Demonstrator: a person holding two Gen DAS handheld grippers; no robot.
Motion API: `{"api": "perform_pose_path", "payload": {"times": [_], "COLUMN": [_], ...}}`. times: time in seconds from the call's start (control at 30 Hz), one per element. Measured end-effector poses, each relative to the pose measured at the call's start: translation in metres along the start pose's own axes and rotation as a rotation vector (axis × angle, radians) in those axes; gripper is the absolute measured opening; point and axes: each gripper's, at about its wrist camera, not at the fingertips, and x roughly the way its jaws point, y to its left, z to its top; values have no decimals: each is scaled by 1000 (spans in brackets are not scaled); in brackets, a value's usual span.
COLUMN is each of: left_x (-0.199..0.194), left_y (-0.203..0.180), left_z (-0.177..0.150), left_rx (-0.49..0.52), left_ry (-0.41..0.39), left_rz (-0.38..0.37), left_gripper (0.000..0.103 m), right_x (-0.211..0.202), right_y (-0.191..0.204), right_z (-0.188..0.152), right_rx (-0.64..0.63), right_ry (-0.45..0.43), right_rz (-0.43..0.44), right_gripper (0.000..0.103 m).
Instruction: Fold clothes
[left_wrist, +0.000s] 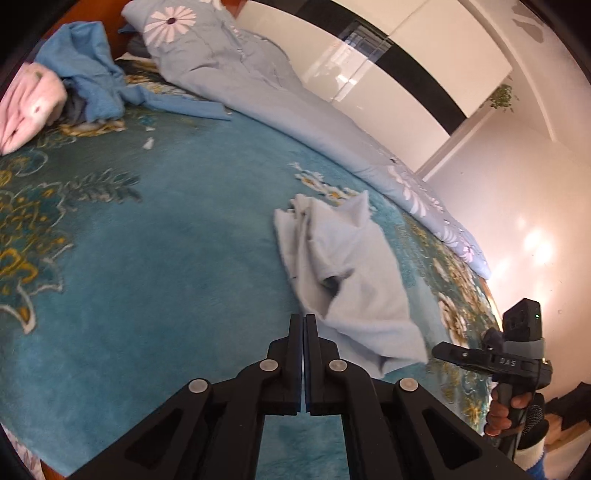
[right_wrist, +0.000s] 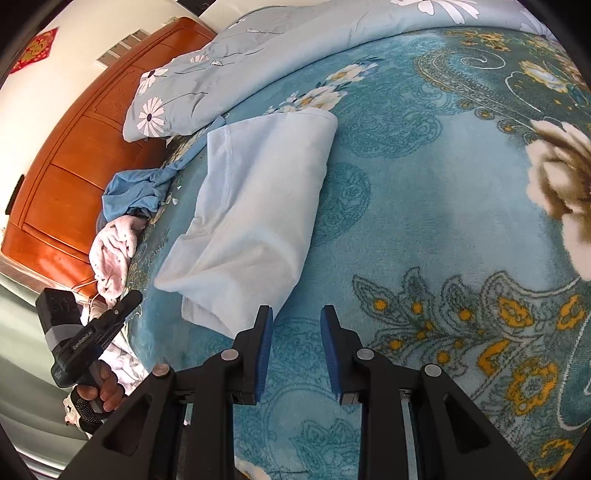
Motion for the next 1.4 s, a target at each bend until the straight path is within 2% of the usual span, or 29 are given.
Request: {"api": "perform_pose_path", "payload": {"times": [0.07, 0.17, 0.2, 0.23, 0.3, 0.33, 0.4, 0.47, 0.53, 0.6, 0.7, 0.73, 0.77, 0.83, 0.87, 0.93, 1.07, 1.13, 1.3, 1.4], "left_x": [-1, 6, 9, 13, 27, 34, 45, 54, 59, 62, 64, 64, 64, 63, 62, 62, 57, 55, 63, 63], "left_y": [9, -3, -10, -15, -22, -25, -24, -22, -19, -19, -17, -16, -13, -8, -5, -2, 7, 14, 28, 29], "left_z": [1, 7, 8, 8, 6, 5, 0, -5, -9, -12, -16, -17, -18, -20, -21, -24, -27, -29, -34, -34], "left_rx": [-49, -41, -32, -28, -30, -33, -57, -93, -110, -117, -125, -127, -133, -157, -169, -179, -205, -226, -281, -283], "left_ry": [-3, -11, -13, -17, -22, -27, -44, -63, -96, -114, -130, -133, -133, -132, -129, -120, -115, -108, -59, -57], "left_rz": [-21, -64, -86, -98, -76, -58, -70, -87, -70, -70, -81, -90, -104, -133, -147, -161, -154, -140, -136, -148], "left_gripper": [0, 2, 8, 14, 55, 58, 58, 56, 54, 26, 14, 13, 11, 9, 9, 8, 6, 6, 6, 6], "right_x": [3, 7, 9, 12, 20, 26, 37, 50, 63, 79, 100, 104, 108, 116, 121, 127, 124, 134, 192, 204], "right_y": [5, 18, 24, 32, 48, 56, 69, 84, 99, 112, 117, 120, 124, 129, 128, 128, 154, 168, 171, 166], "right_z": [4, 24, 33, 44, 68, 80, 103, 122, 139, 150, 157, 156, 156, 155, 157, 163, 182, 190, 184, 180], "right_rx": [-15, -30, -37, -47, -69, -78, -65, -91, -139, -196, -203, -227, -259, -303, -307, -304, -331, -345, -359, -356], "right_ry": [-4, -30, -37, -40, -45, -41, -49, -57, -59, -47, 21, 25, 25, 41, 64, 103, 59, 70, 187, 220], "right_rz": [10, 27, 37, 49, 71, 75, 54, -1, -76, -167, -196, -217, -257, -344, -359, -361, -324, -316, -390, -396], "right_gripper": [27, 27, 27, 27, 28, 29, 47, 48, 48, 48, 48, 48, 47, 23, 5, 4, 4, 4, 4, 8]}}
